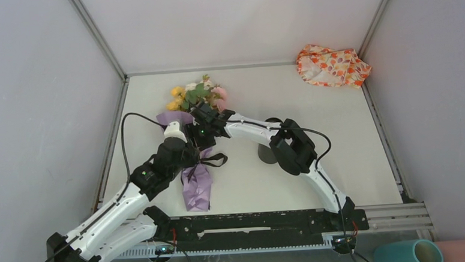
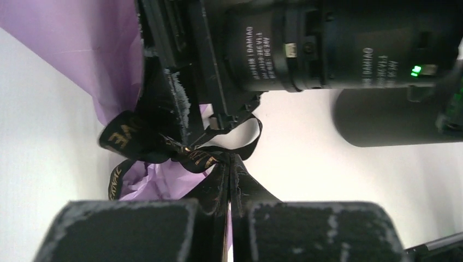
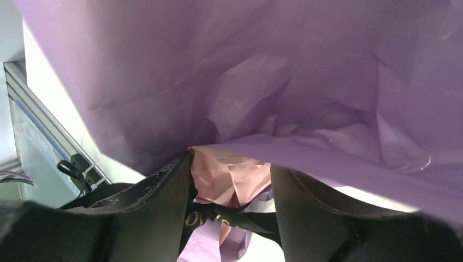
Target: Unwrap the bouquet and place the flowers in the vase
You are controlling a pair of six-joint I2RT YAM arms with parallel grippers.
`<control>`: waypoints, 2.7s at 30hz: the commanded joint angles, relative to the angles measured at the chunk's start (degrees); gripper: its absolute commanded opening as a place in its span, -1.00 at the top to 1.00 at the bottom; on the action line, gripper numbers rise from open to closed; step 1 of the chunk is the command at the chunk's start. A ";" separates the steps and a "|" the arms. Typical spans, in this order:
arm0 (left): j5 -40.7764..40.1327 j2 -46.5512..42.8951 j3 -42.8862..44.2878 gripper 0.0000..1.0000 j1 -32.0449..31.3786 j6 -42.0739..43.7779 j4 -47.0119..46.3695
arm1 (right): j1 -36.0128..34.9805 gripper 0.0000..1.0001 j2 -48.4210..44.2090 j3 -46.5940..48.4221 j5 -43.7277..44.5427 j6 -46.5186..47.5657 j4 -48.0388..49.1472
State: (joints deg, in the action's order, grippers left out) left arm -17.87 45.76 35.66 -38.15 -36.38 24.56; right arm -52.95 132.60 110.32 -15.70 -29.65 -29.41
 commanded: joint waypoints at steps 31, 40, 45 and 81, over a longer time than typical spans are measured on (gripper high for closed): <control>-22.71 -8.53 33.07 1.00 1.10 5.16 19.42 | 14.06 1.00 -4.31 -4.87 6.20 0.40 -5.14; -34.52 -17.83 32.43 0.93 1.11 2.34 23.49 | 13.41 1.00 -7.27 -4.79 8.18 3.10 -5.70; -33.71 -17.55 26.17 0.93 1.11 0.13 23.62 | 11.26 0.81 -12.28 -4.13 14.48 6.45 -7.39; -31.09 -15.82 11.71 0.95 1.13 -6.95 24.76 | -0.15 0.02 -7.03 1.74 27.14 15.07 -11.75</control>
State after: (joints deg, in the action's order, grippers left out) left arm -49.10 30.15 47.55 -37.41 -42.19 50.43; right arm -54.19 126.91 109.56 8.03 -16.32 -42.04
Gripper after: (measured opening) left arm 0.027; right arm 0.494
